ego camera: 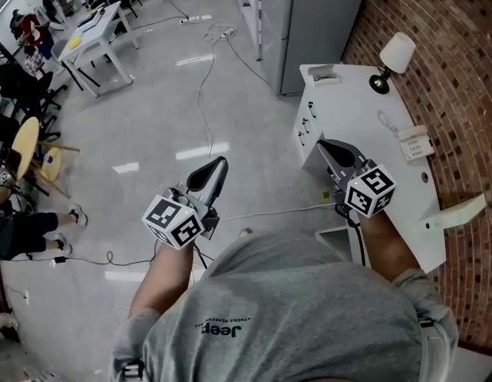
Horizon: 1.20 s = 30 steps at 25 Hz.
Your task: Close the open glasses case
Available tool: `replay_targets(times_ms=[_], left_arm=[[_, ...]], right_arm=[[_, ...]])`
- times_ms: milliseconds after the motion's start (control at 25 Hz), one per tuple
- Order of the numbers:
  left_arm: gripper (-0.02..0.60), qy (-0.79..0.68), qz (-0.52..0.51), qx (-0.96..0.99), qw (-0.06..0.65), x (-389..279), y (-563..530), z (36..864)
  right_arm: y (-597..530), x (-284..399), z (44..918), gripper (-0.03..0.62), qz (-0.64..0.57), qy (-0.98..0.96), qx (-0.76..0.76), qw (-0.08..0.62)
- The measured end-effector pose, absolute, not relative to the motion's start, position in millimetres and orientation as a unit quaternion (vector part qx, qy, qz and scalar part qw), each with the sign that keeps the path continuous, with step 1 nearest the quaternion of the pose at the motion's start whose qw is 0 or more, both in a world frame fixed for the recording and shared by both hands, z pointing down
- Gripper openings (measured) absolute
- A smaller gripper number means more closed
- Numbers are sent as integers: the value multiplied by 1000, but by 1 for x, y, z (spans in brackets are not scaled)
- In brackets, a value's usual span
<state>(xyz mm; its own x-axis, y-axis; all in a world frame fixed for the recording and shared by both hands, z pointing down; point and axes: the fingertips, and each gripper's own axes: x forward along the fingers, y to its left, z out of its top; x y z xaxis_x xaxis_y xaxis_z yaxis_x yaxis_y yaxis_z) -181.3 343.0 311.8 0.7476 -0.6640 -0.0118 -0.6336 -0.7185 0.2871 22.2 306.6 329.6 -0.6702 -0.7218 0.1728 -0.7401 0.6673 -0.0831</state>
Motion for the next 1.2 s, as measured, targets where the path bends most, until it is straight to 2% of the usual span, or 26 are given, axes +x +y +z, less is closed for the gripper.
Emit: replay_targets(times_ms=[280,560,920,1200], left_arm=[[-5,-340,-49,930,129,-238,244,306],[-5,-348,-50,926,139,-265,179,311],[-5,-385,-46,911,139,-239,91,332],[-5,-424,-48,892,149,-192,-29,344]], right_arm=[[207,-38,322,9,71,-908,408,59],[142,-63,329,9,77,-914,392,69],[35,-35,349,9,74,-930,354,65],[-92,-3,363,9,82,-949,297,70]])
